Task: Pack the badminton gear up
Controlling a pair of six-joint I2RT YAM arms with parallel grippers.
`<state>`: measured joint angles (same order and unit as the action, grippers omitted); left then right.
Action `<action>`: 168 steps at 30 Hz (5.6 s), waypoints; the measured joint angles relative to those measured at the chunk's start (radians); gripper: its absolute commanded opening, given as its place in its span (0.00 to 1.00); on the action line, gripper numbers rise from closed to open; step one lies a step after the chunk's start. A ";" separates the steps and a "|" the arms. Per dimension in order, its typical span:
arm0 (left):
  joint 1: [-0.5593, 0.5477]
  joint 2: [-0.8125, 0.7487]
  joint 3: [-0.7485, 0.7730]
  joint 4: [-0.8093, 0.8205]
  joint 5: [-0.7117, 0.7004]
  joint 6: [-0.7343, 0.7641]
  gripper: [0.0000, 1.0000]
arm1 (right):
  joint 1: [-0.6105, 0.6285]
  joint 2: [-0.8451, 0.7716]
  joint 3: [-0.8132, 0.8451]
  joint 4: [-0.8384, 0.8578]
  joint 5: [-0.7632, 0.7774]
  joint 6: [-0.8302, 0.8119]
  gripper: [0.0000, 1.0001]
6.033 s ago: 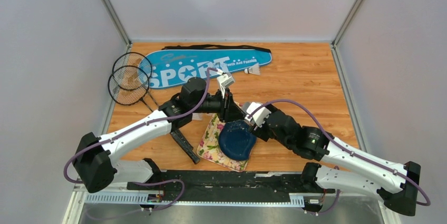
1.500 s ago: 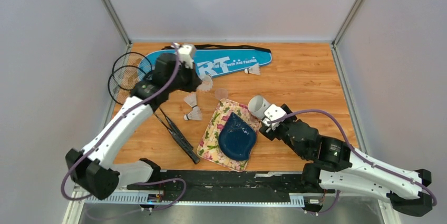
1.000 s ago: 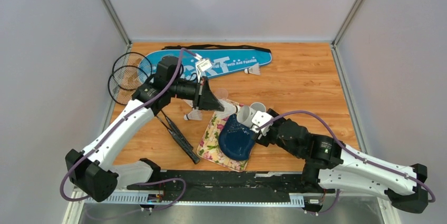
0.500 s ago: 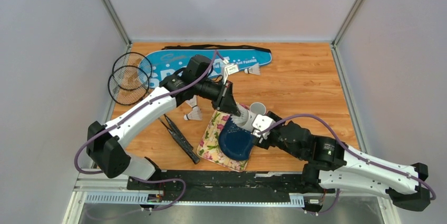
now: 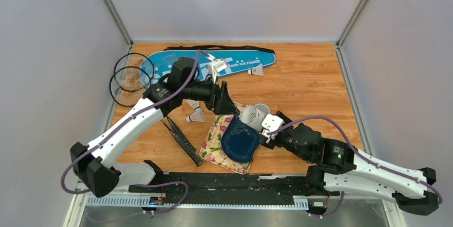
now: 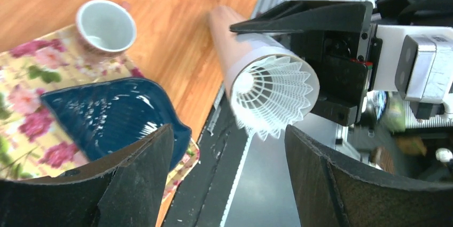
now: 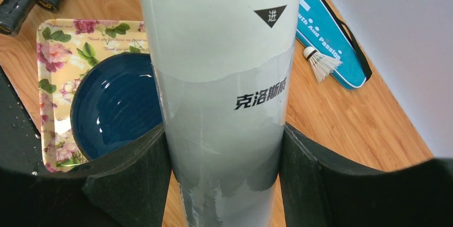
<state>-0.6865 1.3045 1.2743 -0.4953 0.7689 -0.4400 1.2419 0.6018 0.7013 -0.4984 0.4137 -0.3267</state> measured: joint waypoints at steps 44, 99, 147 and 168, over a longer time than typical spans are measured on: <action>0.006 -0.085 -0.188 0.551 0.018 -0.378 0.83 | 0.013 -0.142 -0.068 0.193 0.034 -0.004 0.31; -0.070 0.410 -0.114 -0.352 -1.407 -0.374 0.87 | 0.013 -0.200 -0.097 0.256 0.195 0.051 0.31; 0.024 -0.283 0.144 0.036 -0.356 -0.119 0.00 | 0.019 -0.091 -0.113 0.303 0.027 0.014 0.31; 0.019 -0.054 0.064 0.140 0.085 -0.266 0.00 | 0.019 -0.141 -0.113 0.279 -0.048 -0.001 0.31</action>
<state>-0.6674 1.2507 1.3384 -0.3553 0.8543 -0.7063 1.2610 0.4610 0.5880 -0.2192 0.3653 -0.3279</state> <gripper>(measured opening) 0.007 0.660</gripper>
